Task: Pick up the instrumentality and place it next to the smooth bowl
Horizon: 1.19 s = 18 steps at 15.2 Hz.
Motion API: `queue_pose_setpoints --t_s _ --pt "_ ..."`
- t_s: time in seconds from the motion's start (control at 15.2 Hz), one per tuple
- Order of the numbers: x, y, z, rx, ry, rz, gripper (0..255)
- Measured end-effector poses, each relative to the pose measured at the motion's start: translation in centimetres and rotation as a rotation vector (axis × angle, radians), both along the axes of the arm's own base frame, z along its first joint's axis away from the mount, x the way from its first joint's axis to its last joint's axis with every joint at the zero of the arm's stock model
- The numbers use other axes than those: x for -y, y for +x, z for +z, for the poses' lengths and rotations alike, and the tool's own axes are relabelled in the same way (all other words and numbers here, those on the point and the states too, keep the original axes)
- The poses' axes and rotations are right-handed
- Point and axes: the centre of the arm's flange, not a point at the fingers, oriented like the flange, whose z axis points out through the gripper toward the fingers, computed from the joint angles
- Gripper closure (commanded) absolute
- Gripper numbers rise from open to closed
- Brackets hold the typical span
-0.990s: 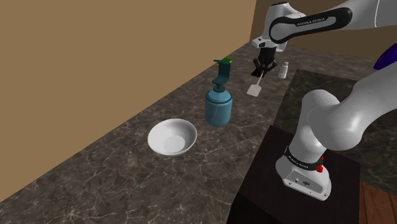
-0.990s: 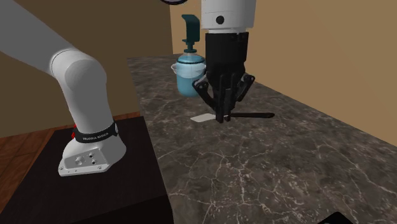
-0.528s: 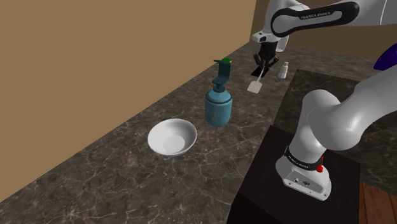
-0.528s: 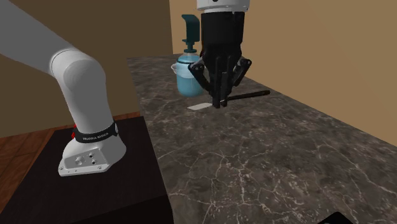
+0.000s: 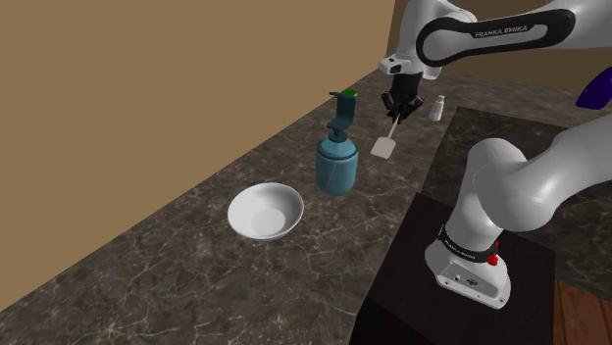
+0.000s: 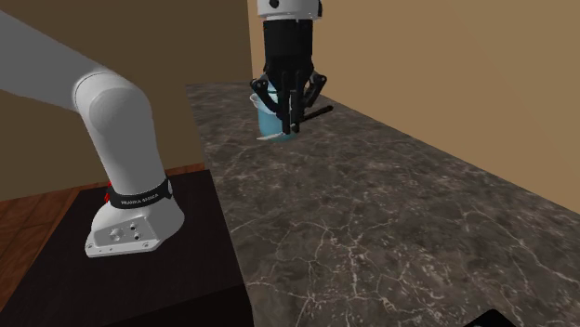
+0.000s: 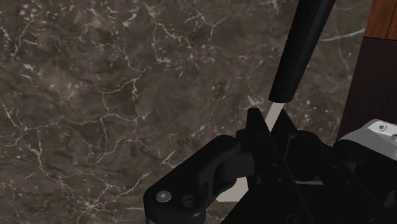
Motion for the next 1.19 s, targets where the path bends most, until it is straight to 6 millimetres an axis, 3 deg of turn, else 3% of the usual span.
queue_pose_setpoints --t_s 1.19 --pt "-23.6 -3.0 0.2 0.0 -0.002 0.0 255"
